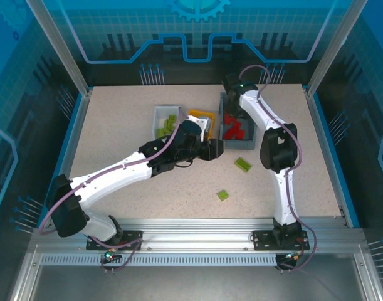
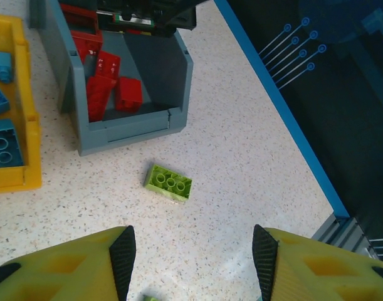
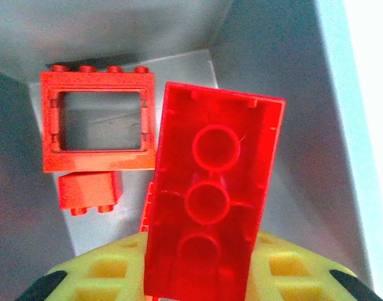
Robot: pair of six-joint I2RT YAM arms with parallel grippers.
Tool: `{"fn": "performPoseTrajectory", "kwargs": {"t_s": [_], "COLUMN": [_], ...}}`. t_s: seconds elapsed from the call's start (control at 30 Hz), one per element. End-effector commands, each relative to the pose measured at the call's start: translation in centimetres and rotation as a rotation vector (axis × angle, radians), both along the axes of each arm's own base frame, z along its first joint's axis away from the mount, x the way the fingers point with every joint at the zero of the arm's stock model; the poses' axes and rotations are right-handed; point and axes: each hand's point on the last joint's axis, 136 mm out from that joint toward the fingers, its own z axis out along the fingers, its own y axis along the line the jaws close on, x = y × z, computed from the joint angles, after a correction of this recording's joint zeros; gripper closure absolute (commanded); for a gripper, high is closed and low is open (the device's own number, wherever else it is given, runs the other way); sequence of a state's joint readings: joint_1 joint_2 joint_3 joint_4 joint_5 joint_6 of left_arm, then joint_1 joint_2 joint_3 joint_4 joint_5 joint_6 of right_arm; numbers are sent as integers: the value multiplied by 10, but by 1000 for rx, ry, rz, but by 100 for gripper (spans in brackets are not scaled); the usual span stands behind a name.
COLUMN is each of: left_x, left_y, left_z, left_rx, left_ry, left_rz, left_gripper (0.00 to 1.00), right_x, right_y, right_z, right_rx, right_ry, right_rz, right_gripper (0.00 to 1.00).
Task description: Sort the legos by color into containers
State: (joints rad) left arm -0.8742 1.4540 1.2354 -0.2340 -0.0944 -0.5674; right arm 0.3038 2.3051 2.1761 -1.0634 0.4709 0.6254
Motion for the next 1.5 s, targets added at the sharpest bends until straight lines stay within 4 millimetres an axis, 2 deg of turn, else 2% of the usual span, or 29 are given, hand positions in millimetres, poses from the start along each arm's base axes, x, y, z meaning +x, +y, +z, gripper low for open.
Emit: {"fn": "performPoseTrajectory", "kwargs": {"t_s": [0.0, 0.07, 0.13, 0.2, 0.23, 0.27, 0.37, 0.47, 0.6, 0.77, 0.87, 0.93, 1.07, 1.17, 1.3, 1.47], "left_x": [-8, -10, -13, -14, -14, -15, -17, -18, -23, -32, -38, -41, -36, -20, -6, 11], "left_y": [-9, -9, -8, -6, -5, -5, -1, 13, 38, 51, 36, 19, -20, -45, -75, -96], "left_z": [5, 1, -1, -1, -1, -2, -7, -15, -28, -43, -51, -60, -83, -103, -130, -153], "left_rx": [-15, -9, -4, 0, 0, 4, 20, 57, 96, 122, 117, 130, 221, 242, 211, 138], "left_ry": [-26, -19, -15, -16, -15, -13, -5, 14, 40, 79, 106, 128, 131, 201, 337, 462], "left_rz": [-53, -56, -58, -57, -57, -59, -53, -3, 69, 84, 6, -76, -192, -153, -29, 158], "left_gripper": [44, 44, 44, 44, 44, 44, 44, 43, 42, 41, 40, 39, 38, 38, 39, 39], "right_x": [4, 7, 10, 10, 10, 9, 4, -4, -29, -75, -117, -146, -204, -239, -271, -294], "right_y": [-16, -13, -7, 2, 5, 10, 20, 32, 51, 68, 76, 72, 47, 24, 5, -16], "right_z": [9, 6, 12, 24, 26, 41, 65, 98, 144, 175, 183, 184, 171, 165, 174, 188], "right_rx": [-9, -3, 9, 20, 23, 33, 52, 67, 70, 123, 164, 217, 274, 277, 305, 285], "right_ry": [-6, -1, -17, -44, -49, -80, -127, -203, -327, -448, -520, -545, -532, -520, -559, -627], "right_rz": [-67, -58, -44, -20, -13, -3, 11, 44, 123, 246, 359, 404, 414, 397, 388, 388], "right_gripper": [69, 58, 49, 44, 43, 42, 42, 44, 43, 43, 43, 43, 43, 41, 41, 39]}}
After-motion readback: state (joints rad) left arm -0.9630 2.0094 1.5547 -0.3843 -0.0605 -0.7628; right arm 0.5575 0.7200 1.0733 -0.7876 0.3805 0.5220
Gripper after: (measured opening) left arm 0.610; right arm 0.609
